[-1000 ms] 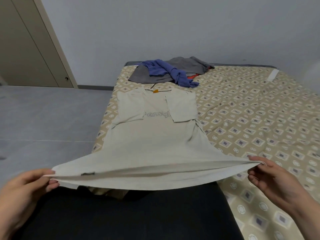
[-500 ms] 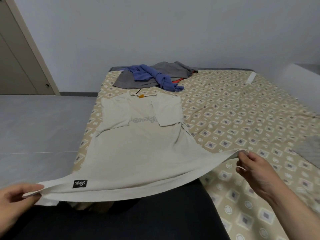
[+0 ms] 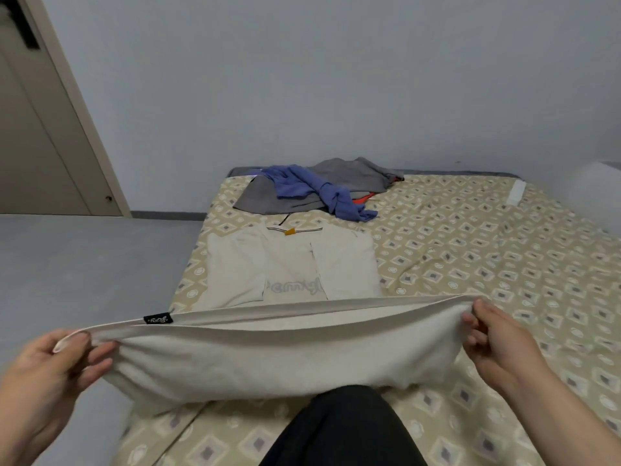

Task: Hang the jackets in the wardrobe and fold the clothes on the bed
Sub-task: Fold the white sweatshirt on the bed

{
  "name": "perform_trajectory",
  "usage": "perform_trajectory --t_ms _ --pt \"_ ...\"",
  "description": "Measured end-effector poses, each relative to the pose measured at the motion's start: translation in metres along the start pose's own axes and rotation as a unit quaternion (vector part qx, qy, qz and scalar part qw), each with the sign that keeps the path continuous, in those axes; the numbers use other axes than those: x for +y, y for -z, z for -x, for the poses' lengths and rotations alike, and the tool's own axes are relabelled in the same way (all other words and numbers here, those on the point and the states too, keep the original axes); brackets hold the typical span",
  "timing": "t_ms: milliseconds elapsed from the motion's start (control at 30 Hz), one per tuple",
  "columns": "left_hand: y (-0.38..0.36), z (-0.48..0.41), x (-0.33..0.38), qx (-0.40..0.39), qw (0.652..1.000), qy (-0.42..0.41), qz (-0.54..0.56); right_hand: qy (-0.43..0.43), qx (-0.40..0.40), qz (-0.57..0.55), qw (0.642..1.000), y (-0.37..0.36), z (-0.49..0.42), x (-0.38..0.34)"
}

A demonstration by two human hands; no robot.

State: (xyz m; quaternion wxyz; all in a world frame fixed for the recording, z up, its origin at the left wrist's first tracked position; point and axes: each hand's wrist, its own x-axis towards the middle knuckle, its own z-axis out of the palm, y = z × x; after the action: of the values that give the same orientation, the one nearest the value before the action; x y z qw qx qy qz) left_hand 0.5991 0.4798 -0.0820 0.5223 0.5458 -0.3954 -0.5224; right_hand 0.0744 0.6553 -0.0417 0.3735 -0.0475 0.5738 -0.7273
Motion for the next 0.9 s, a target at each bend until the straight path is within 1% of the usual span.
perform_trajectory --t_ms 33,67,133,167,333,500,633,733,800,900 --pt "-0.005 -0.011 0.001 0.002 1.000 0.013 0.000 -0.005 0.002 -0.003 1.000 -0.009 -0.011 0.002" --pt "-0.015 -0.022 0.001 0.024 0.999 0.021 0.004 -0.009 0.007 -0.004 1.000 -0.018 -0.022 0.005" --pt "-0.035 -0.044 -0.001 0.035 0.999 0.023 0.027 -0.017 0.026 -0.008 0.999 -0.036 -0.046 0.011" --pt "-0.042 -0.054 -0.005 0.032 0.999 0.024 0.027 -0.022 0.036 -0.009 0.999 -0.045 -0.057 0.016" --pt "-0.080 -0.132 -0.038 0.066 0.996 0.037 0.051 -0.037 0.059 -0.010 0.998 -0.086 -0.124 0.040" --pt "-0.116 -0.220 -0.068 0.086 0.994 0.068 0.022 -0.045 0.089 0.000 0.995 -0.131 -0.202 0.059" --pt "-0.140 -0.291 -0.087 0.127 0.989 0.073 -0.029 -0.072 0.086 -0.022 0.993 -0.164 -0.271 0.068" --pt "-0.158 -0.346 -0.092 0.133 0.986 0.057 -0.085 -0.074 0.102 0.007 0.992 -0.190 -0.320 0.070" --pt "-0.174 -0.375 -0.088 0.145 0.980 0.026 -0.131 -0.068 0.116 0.050 0.990 -0.207 -0.345 0.070" --pt "-0.205 -0.405 -0.073 0.174 0.961 -0.038 -0.214 -0.052 0.150 0.097 0.983 -0.230 -0.375 0.069"
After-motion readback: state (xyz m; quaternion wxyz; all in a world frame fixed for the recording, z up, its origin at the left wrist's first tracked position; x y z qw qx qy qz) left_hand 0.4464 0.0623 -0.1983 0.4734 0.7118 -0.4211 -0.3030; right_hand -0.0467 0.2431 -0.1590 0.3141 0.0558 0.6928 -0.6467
